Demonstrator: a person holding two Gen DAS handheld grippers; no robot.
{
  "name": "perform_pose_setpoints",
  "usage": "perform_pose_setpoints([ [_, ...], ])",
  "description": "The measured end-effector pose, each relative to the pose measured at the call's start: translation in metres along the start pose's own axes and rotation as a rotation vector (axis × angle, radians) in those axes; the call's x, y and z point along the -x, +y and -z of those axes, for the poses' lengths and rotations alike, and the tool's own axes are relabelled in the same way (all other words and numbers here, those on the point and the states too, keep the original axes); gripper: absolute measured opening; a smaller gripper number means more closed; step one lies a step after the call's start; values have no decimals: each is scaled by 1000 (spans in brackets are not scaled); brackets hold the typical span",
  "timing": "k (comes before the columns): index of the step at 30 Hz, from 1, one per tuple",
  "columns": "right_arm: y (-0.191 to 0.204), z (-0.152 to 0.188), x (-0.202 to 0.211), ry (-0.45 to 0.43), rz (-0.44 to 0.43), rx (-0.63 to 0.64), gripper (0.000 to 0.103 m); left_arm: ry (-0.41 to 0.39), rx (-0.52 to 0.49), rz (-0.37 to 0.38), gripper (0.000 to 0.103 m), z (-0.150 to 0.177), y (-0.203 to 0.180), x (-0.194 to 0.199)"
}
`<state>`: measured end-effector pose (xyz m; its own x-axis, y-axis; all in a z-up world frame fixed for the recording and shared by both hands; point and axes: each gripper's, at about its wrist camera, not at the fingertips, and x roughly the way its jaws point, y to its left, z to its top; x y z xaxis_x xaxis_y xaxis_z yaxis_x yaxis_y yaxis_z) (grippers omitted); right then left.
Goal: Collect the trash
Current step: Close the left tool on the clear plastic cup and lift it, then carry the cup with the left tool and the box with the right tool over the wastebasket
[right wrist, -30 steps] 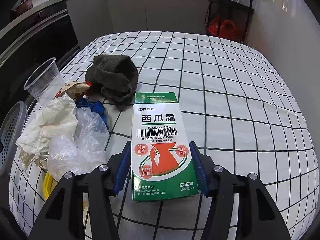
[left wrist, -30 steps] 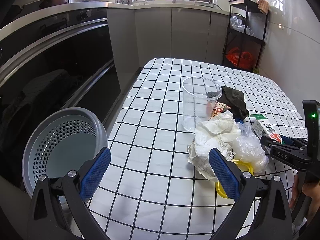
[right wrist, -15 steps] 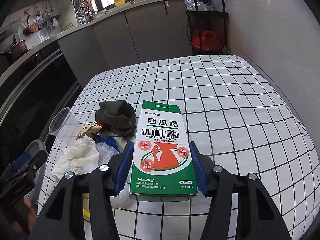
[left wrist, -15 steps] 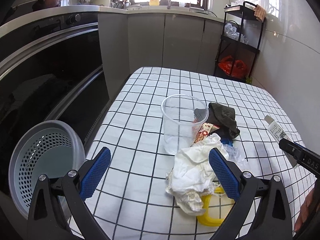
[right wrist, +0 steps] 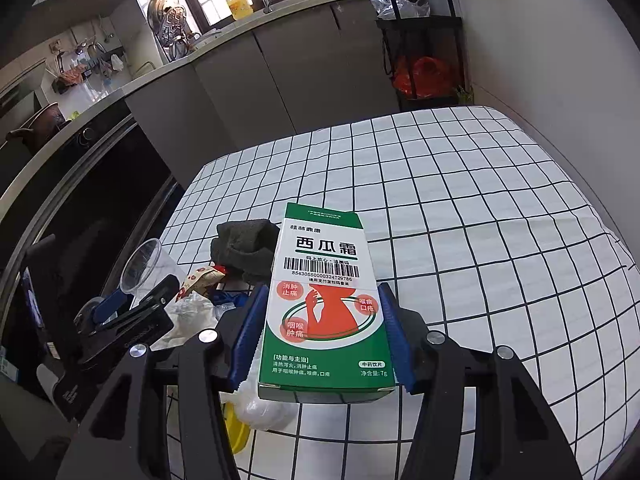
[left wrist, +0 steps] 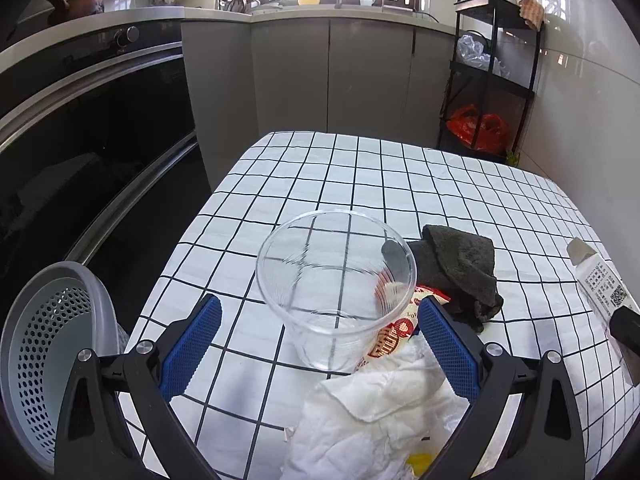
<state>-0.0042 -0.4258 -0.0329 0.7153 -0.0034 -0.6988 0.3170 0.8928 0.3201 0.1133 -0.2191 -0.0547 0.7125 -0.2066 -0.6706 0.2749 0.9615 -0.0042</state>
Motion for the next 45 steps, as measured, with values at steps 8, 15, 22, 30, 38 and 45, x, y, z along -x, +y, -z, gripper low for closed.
perform_pose_setpoints([
  [8, 7, 0, -2, 12, -19, 13, 54, 20, 15, 15, 59, -6, 3, -5],
  [15, 14, 2, -3, 17, -34, 23, 54, -13, 42, 11, 57, -13, 23, 16],
  [22, 29, 4, 5, -2, -38, 48, 54, -47, 33, -49, 57, -9, 59, 71],
  [30, 65, 17, 34, -44, -65, 58, 54, -20, 43, -78, 57, 36, 112, 128],
  [38, 135, 48, 75, -61, -82, 121, 54, -61, 61, -61, 57, 63, 164, 195],
  [45, 192, 64, 99, -72, -122, 201, 54, -102, 71, -115, 57, 63, 202, 230],
])
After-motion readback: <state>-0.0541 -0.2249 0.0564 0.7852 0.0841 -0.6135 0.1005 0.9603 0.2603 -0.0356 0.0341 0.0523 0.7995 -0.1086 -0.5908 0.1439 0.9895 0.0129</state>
